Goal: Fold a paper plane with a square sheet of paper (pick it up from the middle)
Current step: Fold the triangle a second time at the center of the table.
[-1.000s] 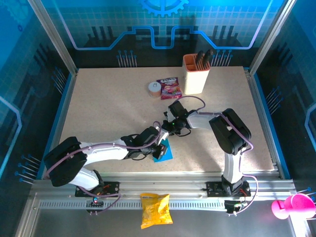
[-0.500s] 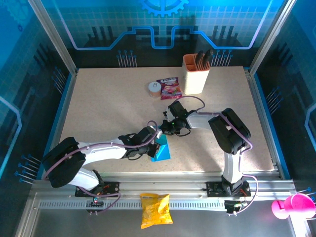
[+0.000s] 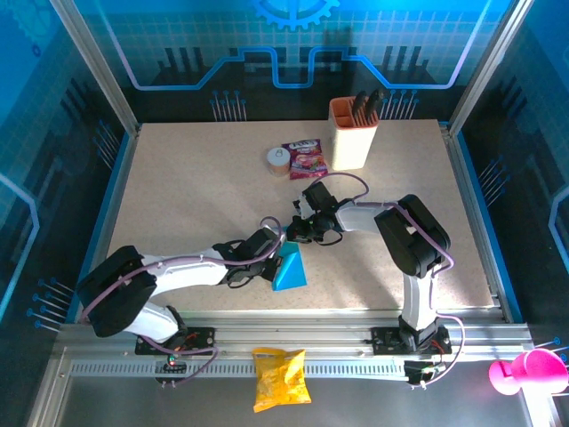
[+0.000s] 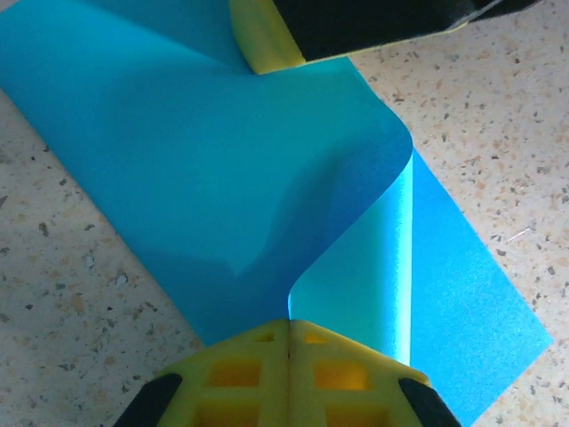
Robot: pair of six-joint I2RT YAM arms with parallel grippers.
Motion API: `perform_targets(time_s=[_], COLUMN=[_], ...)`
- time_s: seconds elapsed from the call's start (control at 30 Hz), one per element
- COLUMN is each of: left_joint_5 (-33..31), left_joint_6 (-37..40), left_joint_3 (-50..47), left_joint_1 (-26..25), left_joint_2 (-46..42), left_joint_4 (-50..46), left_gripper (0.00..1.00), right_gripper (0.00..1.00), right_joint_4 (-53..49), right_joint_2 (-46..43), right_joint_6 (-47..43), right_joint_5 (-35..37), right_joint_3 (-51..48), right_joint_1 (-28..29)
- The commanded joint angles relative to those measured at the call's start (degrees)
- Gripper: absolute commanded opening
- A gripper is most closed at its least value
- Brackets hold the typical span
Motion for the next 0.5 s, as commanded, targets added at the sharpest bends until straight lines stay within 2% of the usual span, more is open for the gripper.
perform_targets(time_s=[0.0, 0.47], left_joint_5=[-1.33, -2.62], left_joint_6=[-0.04, 0.52], left_joint_3=[1.35, 3.24], left_joint_1=[0.44, 0.65], left_joint_2=[1.49, 3.77], left_joint_4=[-1.42, -1.35], left_gripper=[0.0, 0.0], right_gripper=[0.0, 0.0], right_joint_4=[-3.53, -3.44], right_joint_2=[3.7, 4.1], right_joint_6=[-0.44, -0.59], right_joint_5=[3.54, 3.65], right_joint_3=[-1.78, -1.89], right_joint_1=[0.63, 0.56])
